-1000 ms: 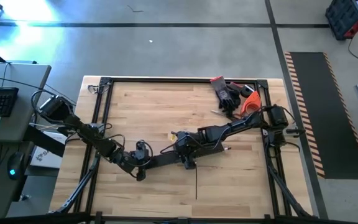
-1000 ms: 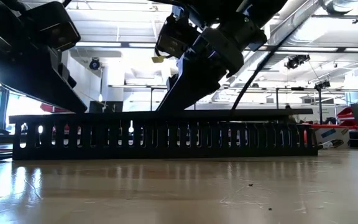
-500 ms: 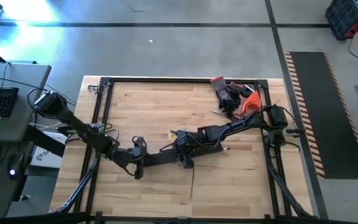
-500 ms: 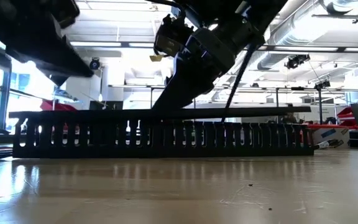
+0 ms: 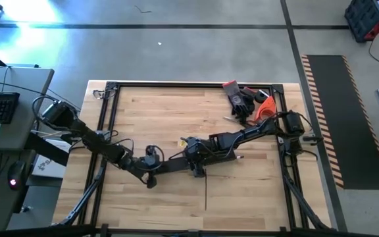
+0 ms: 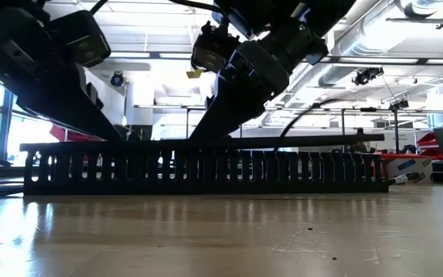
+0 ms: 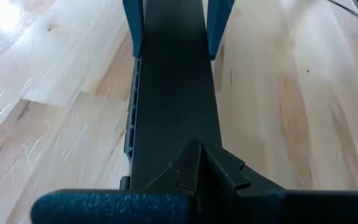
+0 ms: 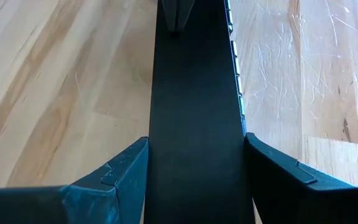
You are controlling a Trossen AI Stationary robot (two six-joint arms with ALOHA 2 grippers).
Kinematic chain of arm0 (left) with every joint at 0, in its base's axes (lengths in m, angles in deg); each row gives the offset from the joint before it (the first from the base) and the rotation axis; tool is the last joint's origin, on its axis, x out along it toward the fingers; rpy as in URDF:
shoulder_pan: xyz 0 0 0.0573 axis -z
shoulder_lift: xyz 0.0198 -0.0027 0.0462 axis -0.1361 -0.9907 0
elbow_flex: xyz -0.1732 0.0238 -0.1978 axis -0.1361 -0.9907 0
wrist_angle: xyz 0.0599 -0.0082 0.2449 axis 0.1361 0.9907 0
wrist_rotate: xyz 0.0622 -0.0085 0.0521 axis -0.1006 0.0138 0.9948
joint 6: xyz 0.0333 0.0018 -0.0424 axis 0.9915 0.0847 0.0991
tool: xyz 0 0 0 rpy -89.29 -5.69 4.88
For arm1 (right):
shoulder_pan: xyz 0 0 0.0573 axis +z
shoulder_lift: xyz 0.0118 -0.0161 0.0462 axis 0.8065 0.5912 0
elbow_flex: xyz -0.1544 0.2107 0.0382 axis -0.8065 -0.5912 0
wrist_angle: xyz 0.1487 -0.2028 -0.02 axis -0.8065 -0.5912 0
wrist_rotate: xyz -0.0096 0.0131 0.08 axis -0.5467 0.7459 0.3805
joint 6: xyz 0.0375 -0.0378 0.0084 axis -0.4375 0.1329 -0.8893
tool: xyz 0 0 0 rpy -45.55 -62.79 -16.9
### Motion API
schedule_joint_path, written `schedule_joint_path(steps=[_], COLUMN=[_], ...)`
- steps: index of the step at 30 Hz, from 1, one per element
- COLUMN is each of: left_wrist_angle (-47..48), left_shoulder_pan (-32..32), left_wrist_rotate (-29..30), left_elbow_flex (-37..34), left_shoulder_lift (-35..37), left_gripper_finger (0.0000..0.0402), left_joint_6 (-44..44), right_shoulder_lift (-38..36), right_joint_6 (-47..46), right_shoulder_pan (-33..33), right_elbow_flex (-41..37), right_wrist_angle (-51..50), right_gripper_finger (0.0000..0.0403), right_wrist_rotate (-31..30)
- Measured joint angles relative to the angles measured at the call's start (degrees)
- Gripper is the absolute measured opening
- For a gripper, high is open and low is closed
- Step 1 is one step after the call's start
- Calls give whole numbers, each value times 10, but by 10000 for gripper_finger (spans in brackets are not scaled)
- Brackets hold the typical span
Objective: Ziptie cables
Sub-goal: Close the black cable duct
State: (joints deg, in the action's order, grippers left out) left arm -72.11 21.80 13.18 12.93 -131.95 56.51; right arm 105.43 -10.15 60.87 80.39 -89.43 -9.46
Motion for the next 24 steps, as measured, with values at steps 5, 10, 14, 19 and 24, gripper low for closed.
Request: schedule_joint_path(steps=[5,10,14,19,24], left_wrist_angle=[-7,-8,-27,-114,-164], left_shoulder_pan=[-2,-3,-3,-12,-51], left_wrist_rotate=[6,4,1,-12,-29], left_elbow_flex=[2,2,0,-3,-2], left_shoulder_lift=[-33,-36,-37,-32,-43], left_gripper_finger=[0,0,0,0,0], left_joint_6=[-14,-14,-12,28,51], right_shoulder_lift=[9,14,15,17,17], right_joint_6=[2,1,3,0,0], right_shoulder_pan=[0,1,1,0,0], right_elbow_flex=[1,1,1,2,2], right_wrist_angle=[0,0,0,9,15], right_gripper_finger=[209,209,209,209,209], right_wrist_rotate=[-2,-4,-4,-4,-4])
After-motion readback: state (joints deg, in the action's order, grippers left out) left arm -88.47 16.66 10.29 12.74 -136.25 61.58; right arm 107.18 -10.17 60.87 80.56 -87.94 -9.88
